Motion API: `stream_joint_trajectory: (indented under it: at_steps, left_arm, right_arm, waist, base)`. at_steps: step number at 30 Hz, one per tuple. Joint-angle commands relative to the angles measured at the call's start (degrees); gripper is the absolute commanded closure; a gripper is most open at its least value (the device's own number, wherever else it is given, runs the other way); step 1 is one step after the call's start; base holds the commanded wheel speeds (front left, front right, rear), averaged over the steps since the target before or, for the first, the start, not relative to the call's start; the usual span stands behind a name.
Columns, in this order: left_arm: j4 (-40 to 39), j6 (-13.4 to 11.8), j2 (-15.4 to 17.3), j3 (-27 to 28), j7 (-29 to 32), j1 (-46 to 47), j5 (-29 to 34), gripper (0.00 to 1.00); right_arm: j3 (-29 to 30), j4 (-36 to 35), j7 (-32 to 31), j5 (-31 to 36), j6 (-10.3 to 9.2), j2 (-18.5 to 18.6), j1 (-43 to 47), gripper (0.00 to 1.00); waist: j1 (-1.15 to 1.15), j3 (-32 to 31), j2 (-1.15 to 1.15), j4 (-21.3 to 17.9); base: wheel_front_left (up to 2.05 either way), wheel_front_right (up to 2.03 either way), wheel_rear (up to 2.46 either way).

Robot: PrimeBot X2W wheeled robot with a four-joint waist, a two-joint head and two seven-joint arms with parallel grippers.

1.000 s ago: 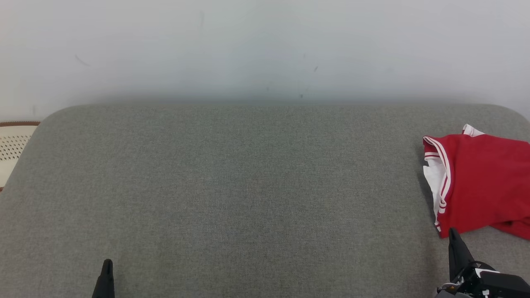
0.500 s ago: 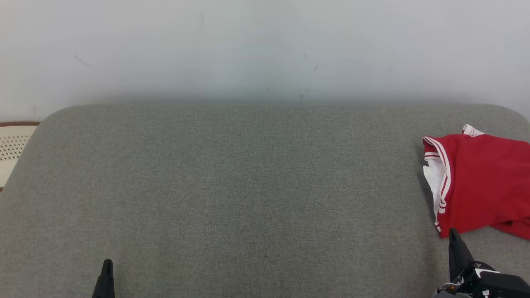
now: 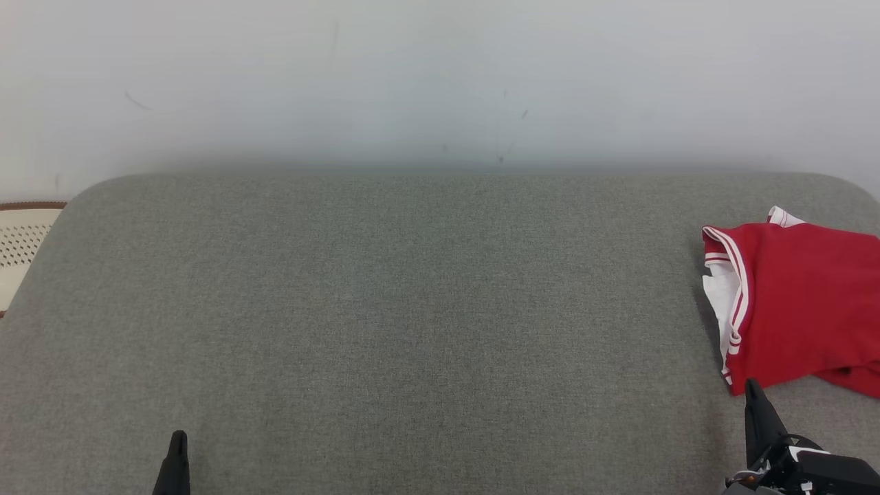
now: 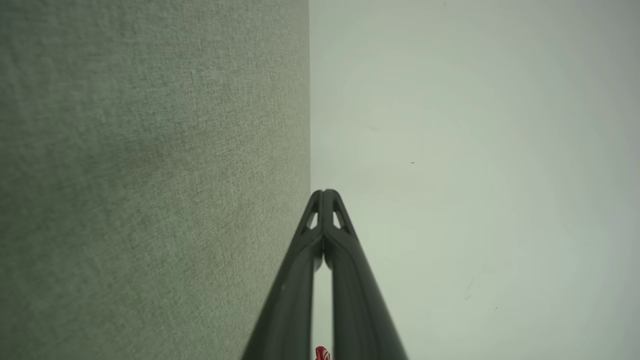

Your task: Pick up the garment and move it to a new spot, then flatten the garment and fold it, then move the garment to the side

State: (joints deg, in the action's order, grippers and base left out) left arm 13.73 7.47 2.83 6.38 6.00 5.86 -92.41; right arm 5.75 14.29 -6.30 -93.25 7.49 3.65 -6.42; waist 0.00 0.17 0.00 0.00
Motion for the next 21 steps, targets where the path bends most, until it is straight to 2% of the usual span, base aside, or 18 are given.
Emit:
stream_joint_trajectory:
  at_steps: [1, 21]
  left_arm:
    - [-0.2, 0.1, 0.1, 0.1, 0.2, -0.1, -0.1, 1.0]
    - [-0.2, 0.1, 0.1, 0.1, 0.2, -0.1, -0.1, 1.0]
  right_arm:
    - [0.1, 0.1, -0.1, 0.2, 0.0, -0.1, -0.1, 1.0]
    - [0.3, 0.1, -0.3, 0.4, 0.01, -0.3, -0.2, 1.0]
  waist:
    - [0.0, 0.0, 0.0, 0.0]
    - [0.0, 0.0, 0.0, 0.0]
  base:
    - [0.0, 0.0, 0.0]
    - [0.0, 0.0, 0.0]
